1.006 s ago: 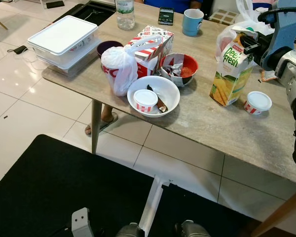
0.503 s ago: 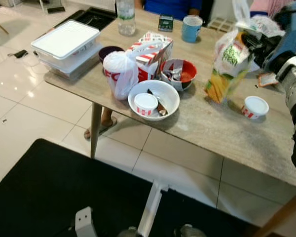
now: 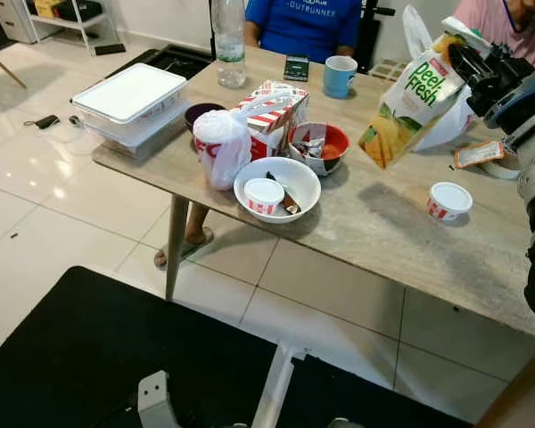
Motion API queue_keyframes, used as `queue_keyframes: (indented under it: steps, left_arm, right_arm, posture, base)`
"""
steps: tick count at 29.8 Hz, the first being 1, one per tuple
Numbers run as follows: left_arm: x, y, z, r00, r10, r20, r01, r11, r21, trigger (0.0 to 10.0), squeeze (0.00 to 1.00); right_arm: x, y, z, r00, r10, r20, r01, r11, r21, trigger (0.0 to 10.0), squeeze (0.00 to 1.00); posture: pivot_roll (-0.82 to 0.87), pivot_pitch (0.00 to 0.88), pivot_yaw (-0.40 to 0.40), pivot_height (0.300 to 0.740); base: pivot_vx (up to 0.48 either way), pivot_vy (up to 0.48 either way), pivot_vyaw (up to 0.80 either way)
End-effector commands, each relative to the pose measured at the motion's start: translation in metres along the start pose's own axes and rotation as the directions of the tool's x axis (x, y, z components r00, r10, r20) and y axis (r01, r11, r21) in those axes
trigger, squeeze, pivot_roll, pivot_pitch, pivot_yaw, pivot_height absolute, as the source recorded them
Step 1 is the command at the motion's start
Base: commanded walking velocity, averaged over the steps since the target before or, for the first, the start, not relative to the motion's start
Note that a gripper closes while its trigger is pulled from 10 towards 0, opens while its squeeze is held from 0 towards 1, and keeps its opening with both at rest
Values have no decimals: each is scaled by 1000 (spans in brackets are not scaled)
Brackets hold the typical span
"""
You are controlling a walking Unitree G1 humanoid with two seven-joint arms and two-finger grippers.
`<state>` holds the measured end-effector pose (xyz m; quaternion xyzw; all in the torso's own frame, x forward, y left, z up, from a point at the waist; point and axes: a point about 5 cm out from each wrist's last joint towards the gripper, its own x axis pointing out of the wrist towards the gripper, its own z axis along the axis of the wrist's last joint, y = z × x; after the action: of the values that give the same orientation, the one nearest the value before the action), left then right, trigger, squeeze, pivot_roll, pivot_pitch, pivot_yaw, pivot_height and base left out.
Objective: Restocking fridge
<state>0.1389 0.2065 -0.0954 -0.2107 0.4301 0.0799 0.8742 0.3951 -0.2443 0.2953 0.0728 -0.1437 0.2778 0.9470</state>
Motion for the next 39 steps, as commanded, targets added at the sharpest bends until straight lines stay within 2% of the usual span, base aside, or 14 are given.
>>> queue_keyframes:
  steps: [1, 4, 9, 11, 12, 16, 17, 19, 24, 27, 29, 31, 36, 39]
  left_arm:
    - [-3, 8, -2, 999, 28, -17, -28, 1000, -6, 10000, 0]
    - [-5, 14, -2, 998, 51, -19, -51, 999, -3, 10000, 0]
    - [-6, 20, 0, 997, 78, -13, -78, 997, -10, 10000, 0]
    - [-10, 36, 13, 991, 132, 16, -132, 991, -1, 10000, 0]
    - [-10, 36, 13, 991, 132, 16, -132, 991, -1, 10000, 0]
    - [-14, 50, 26, 983, 179, 47, -180, 984, 14, 10000, 0]
    - [-14, 50, 26, 983, 179, 47, -180, 984, 14, 10000, 0]
    - [-14, 51, 30, 981, 186, 54, -187, 982, 15, 10000, 0]
    - [-13, 48, 30, 982, 183, 54, -184, 983, 14, 10000, 0]
    - [-10, 42, 26, 985, 170, 39, -171, 985, 21, 10000, 0]
    - [-10, 41, 26, 985, 168, 36, -169, 985, 23, 10000, 0]
    - [-10, 41, 26, 985, 168, 36, -169, 985, 23, 10000, 0]
    - [-9, 38, 23, 987, 159, 22, -160, 986, 34, 10000, 0]
    - [-8, 35, 22, 988, 152, 13, -152, 988, 39, 10000, 0]
  right_arm:
    - [-1, 2, 8, 998, 54, 40, -54, 998, -14, 0, 0]
    - [-12, 6, 10, 974, 220, 55, -220, 975, -10, 0, 0]
    - [-20, 10, 10, 949, 306, 71, -307, 952, 2, 0, 0]
    - [-35, 20, 2, 886, 462, 49, -463, 886, 32, 0, 0]
    - [-35, 20, 2, 886, 462, 49, -463, 886, 32, 0, 0]
    - [-51, 38, -7, 793, 609, 13, -608, 789, 90, 0, 0]
    - [-51, 38, -7, 793, 609, 13, -608, 789, 90, 0, 0]
    - [-58, 49, -11, 734, 679, -11, -672, 729, 129, 0, 0]
    - [-63, 63, -20, 678, 733, -44, -718, 674, 174, 0, 0]
    - [-71, 96, -36, 569, 819, -81, -782, 569, 256, 0, 0]
    - [-72, 104, -38, 546, 835, -70, -794, 542, 276, 0, 0]
    - [-72, 104, -38, 546, 835, -70, -794, 542, 276, 0, 0]
    - [-74, 136, -63, 486, 873, -46, -803, 466, 372, 0, 0]
    - [-71, 148, -90, 518, 847, -120, -749, 516, 415, 0, 0]
  posture:
    - [45, 0, -46, 740]
    - [37, 0, -36, 740]
    - [36, 0, -28, 740]
    - [31, 0, -23, 740]
    - [31, 0, -23, 740]
    - [21, 0, -17, 740]
    - [21, 0, -17, 740]
    - [10, 2, -21, 740]
    - [0, 4, -20, 740]
    - [-6, 3, -18, 740]
    - [-13, 2, -17, 740]
    - [-13, 2, -17, 740]
    - [-6, 5, -21, 740]
    - [-11, 26, -13, 740]
  base:
    - [0, 0, 0]
    - [0, 0, 0]
    - [0, 0, 0]
    - [0, 0, 0]
    - [0, 0, 0]
    - [0, 0, 0]
    - [0, 0, 0]
    - [0, 0, 0]
    - [0, 0, 0]
    - [0, 0, 0]
    - [0, 0, 0]
    - [0, 0, 0]
    - [0, 0, 0]
    - [0, 0, 0]
